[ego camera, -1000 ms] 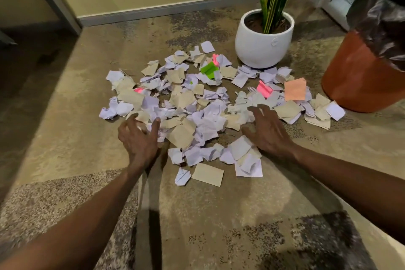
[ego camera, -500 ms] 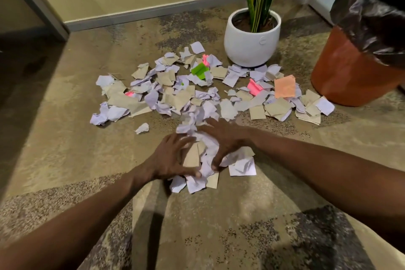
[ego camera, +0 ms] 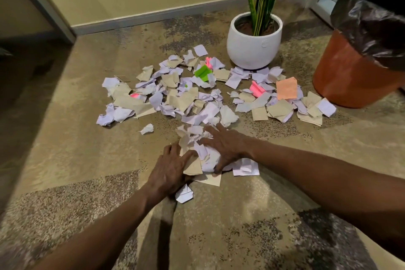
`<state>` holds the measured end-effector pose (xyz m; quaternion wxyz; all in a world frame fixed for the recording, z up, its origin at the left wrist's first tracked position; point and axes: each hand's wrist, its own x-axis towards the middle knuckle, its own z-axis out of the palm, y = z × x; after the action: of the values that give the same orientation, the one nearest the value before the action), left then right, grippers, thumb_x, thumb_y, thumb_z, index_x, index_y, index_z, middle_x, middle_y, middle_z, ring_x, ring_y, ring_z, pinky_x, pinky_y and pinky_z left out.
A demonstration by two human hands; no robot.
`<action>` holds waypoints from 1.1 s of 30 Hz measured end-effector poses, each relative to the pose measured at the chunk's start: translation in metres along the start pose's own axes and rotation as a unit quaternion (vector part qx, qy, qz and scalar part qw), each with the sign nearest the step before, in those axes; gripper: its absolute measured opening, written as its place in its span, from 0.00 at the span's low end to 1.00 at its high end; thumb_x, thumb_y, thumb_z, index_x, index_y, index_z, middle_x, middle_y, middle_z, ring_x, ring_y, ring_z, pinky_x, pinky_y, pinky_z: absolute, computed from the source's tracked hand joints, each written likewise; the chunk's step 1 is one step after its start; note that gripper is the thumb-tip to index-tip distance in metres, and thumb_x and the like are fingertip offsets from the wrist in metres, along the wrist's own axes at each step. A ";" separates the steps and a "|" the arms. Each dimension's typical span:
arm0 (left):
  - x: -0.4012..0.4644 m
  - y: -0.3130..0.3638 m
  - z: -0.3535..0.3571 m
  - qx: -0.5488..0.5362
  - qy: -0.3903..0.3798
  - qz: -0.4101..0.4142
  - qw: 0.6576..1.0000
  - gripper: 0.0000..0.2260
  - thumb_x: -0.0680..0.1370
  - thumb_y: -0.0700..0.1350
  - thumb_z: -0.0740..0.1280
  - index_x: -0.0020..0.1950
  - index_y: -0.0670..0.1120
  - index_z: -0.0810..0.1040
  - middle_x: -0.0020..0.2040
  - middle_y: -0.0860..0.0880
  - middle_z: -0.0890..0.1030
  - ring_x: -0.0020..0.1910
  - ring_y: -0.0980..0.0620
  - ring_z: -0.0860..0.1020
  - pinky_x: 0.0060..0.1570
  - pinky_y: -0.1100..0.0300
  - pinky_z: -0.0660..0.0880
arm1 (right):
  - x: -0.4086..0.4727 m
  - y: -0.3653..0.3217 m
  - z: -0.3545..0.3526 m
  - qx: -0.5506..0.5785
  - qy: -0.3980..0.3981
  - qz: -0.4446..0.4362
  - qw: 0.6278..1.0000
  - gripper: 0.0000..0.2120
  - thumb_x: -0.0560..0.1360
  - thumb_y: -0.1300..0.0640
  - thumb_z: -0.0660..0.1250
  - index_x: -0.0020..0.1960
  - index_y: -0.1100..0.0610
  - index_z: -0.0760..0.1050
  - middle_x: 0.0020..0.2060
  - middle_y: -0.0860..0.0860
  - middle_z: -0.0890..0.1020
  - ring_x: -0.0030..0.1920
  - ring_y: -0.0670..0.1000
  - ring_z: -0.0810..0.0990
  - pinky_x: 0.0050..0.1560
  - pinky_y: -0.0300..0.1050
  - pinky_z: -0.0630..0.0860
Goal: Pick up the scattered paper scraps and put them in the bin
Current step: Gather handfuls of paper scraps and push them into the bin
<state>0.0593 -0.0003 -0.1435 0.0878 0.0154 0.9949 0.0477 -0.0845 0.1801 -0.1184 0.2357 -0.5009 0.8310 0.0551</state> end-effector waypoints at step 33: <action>0.031 0.029 -0.093 -0.420 0.220 -0.200 0.858 0.14 0.77 0.45 0.69 0.61 0.41 0.80 0.51 0.43 0.84 0.40 0.46 0.81 0.32 0.60 0.74 | -0.085 0.049 -0.067 0.398 0.242 0.150 0.872 0.10 0.70 0.63 0.75 0.49 0.67 0.80 0.42 0.57 0.81 0.39 0.53 0.77 0.34 0.42 0.70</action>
<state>0.0127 0.0214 -0.0546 -0.1274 -0.2332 0.8557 0.4441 -0.1157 0.2512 -0.0285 0.1950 -0.2318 0.8790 -0.3683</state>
